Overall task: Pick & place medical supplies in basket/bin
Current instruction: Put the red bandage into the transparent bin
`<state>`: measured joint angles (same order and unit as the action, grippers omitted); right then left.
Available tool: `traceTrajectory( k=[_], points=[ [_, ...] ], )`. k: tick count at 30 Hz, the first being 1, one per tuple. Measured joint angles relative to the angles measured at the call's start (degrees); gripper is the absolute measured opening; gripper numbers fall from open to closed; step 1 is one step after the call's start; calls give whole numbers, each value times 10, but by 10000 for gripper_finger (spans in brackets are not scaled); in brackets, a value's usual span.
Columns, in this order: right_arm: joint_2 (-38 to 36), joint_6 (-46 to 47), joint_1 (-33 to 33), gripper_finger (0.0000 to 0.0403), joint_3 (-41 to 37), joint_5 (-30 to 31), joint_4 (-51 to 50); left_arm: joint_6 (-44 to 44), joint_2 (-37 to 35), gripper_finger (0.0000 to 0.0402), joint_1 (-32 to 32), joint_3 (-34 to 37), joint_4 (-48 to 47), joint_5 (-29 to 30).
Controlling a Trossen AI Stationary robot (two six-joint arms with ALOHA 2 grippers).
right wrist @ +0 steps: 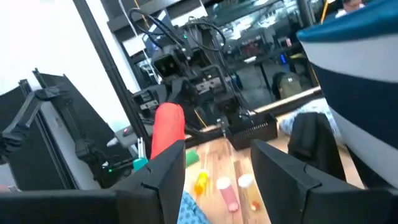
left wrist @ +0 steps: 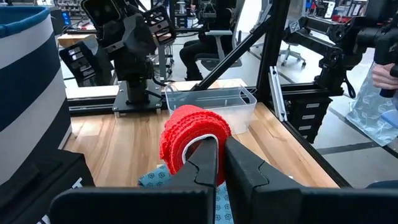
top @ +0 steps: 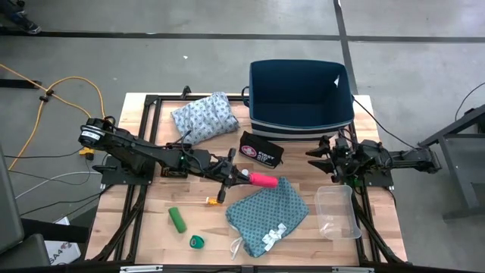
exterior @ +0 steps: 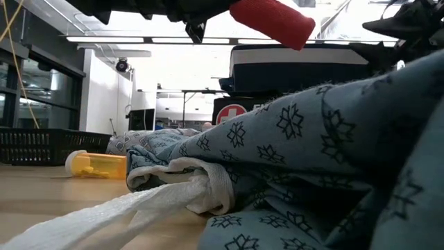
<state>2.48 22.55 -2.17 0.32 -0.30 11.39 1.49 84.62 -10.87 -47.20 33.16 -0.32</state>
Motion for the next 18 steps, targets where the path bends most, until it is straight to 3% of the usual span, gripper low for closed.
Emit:
traceTrajectory(
  k=[6,13,18],
  points=[
    [62,-13,-16,171,5,2,78,0,0,6,0,0,4,0],
    [211,-49,-47,171,69,6,130,-2,0,6,0,0,5,0],
    [325,-120,-69,171,136,43,133,-2,0,6,0,0,6,0]
  ],
)
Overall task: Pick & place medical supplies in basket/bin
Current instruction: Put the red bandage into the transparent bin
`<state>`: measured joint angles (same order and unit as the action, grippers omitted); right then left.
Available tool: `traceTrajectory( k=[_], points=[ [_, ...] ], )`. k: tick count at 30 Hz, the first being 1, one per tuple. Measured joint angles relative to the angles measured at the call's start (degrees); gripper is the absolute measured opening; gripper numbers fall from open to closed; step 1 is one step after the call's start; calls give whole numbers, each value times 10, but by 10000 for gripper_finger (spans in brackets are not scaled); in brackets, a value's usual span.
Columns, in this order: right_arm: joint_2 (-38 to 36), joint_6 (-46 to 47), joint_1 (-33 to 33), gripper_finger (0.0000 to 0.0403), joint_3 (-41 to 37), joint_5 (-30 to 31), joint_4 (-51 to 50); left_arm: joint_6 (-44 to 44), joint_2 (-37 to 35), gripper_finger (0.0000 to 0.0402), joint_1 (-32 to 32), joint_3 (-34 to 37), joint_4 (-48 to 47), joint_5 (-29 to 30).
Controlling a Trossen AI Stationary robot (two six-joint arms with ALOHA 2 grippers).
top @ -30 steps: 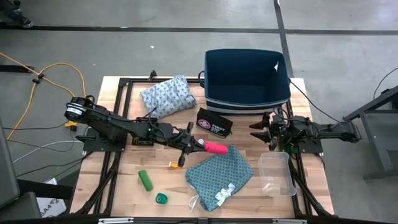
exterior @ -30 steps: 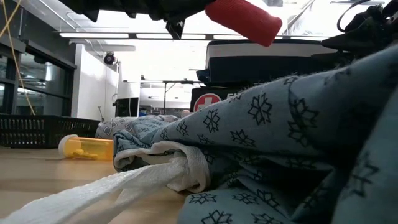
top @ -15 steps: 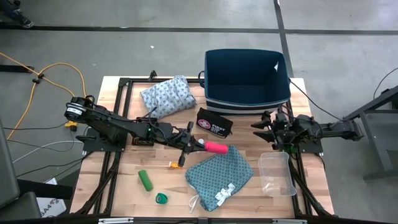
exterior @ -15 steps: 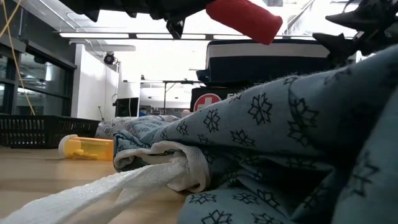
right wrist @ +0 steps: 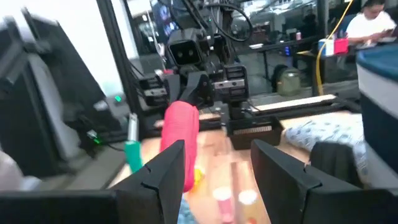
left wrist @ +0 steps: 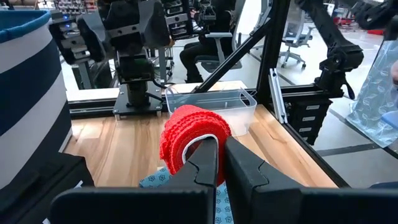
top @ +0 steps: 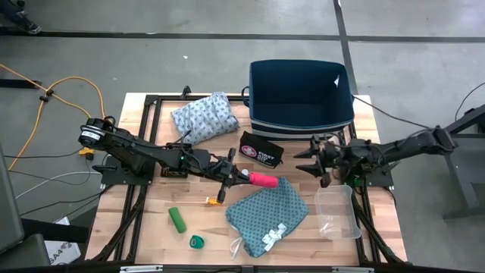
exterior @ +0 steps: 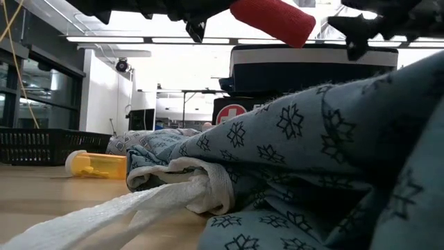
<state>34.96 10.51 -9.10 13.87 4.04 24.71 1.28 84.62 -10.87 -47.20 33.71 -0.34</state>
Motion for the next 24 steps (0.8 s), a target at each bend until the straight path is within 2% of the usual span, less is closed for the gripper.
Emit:
traceTrajectory(
  k=[5,13,19,24],
  points=[
    [101,-61,-15,171,69,23,0,0,0,6,0,0,0,0],
    [222,-89,-36,171,147,23,-1,-5,0,6,0,0,2,2],
    [274,-89,-55,171,182,23,-1,-19,0,6,0,0,2,25],
    [287,-96,-64,171,192,23,10,-19,0,6,0,0,2,37]
  ],
)
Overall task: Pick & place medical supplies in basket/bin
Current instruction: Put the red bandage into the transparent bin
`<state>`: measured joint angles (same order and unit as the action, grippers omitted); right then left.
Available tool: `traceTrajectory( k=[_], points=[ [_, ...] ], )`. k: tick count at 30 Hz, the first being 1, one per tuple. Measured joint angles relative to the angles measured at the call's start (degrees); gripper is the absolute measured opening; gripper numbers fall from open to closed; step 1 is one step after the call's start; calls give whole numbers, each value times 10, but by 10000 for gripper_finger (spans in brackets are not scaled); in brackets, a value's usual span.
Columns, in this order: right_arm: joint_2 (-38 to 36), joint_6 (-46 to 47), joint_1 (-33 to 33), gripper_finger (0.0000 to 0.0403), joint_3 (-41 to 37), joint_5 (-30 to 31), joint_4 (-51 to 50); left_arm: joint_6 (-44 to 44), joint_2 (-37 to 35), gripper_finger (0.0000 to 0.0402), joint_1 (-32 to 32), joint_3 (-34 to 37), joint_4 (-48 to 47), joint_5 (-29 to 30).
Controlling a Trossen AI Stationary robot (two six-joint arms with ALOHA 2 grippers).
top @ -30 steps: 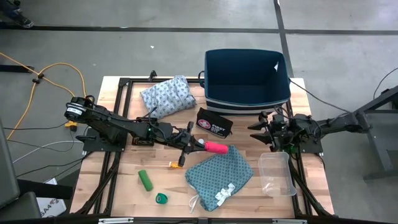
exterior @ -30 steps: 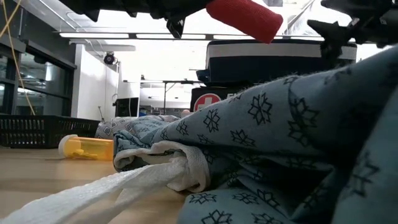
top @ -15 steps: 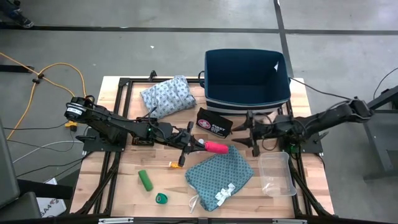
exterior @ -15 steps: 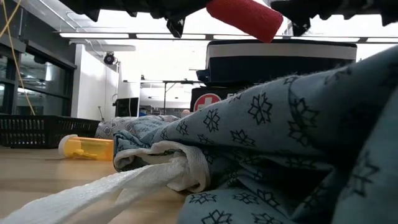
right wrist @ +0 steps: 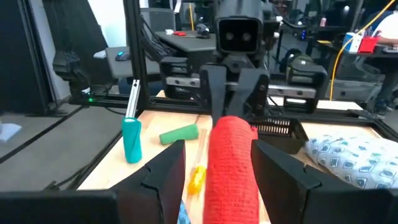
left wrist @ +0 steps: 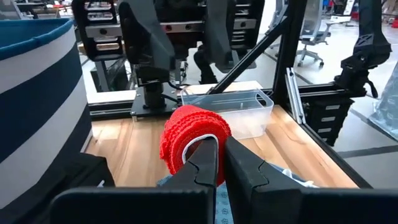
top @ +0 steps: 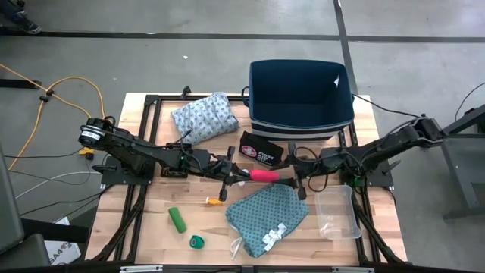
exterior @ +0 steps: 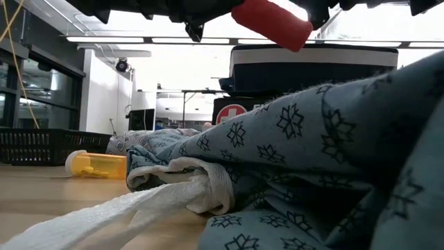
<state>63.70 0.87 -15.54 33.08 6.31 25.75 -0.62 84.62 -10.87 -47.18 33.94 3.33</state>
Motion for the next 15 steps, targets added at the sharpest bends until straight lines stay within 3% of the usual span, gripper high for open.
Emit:
traceTrajectory(
  k=[7,15],
  points=[
    [2,4,-14,191,0,85,-5,1,0,6,0,0,0,0],
    [2,16,-13,244,0,85,-14,2,0,6,0,0,0,0]
  ],
)
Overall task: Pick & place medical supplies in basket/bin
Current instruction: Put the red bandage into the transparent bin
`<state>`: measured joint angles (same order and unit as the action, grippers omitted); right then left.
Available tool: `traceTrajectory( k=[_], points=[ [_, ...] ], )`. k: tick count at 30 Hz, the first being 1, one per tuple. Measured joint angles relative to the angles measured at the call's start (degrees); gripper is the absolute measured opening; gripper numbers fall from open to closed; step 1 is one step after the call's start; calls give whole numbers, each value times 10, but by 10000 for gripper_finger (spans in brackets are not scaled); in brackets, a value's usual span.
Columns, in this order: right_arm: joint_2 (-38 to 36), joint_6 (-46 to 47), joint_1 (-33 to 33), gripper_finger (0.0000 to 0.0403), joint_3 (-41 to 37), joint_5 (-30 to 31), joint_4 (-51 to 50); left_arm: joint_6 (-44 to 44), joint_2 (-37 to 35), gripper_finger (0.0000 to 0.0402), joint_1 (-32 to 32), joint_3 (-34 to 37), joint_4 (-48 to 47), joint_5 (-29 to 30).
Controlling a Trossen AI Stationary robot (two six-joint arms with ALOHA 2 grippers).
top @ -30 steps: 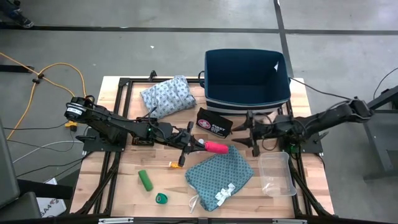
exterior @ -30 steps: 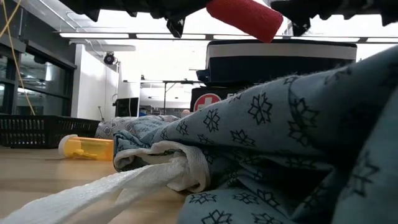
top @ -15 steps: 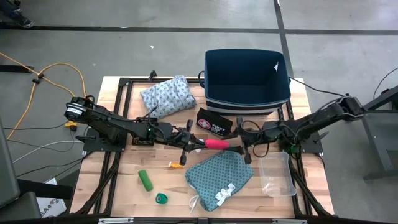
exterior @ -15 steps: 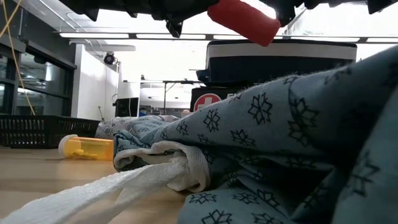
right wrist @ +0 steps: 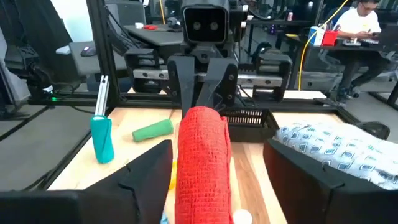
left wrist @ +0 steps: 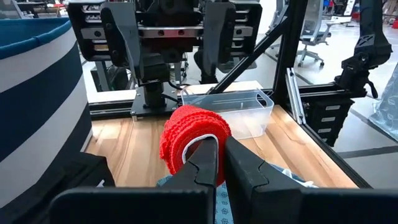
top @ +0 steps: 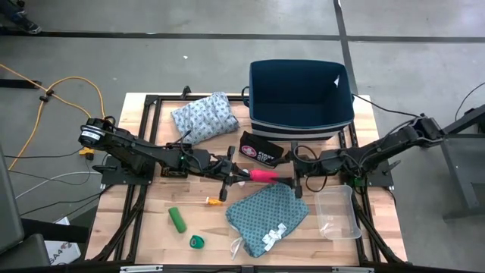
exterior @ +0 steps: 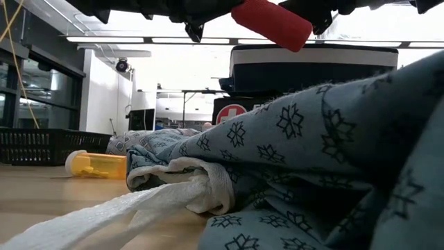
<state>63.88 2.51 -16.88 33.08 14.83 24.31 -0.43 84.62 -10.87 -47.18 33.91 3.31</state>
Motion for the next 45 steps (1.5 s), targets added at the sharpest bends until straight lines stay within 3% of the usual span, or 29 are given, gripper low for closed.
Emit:
traceTrajectory(
  k=[6,30,45],
  points=[
    [0,38,0,254,0,-4,-14,0,0,6,0,0,0,0],
    [48,34,0,254,0,-2,-4,-13,0,6,6,0,40,15],
    [48,33,0,192,0,1,4,-13,0,6,6,0,39,14]
  ],
)
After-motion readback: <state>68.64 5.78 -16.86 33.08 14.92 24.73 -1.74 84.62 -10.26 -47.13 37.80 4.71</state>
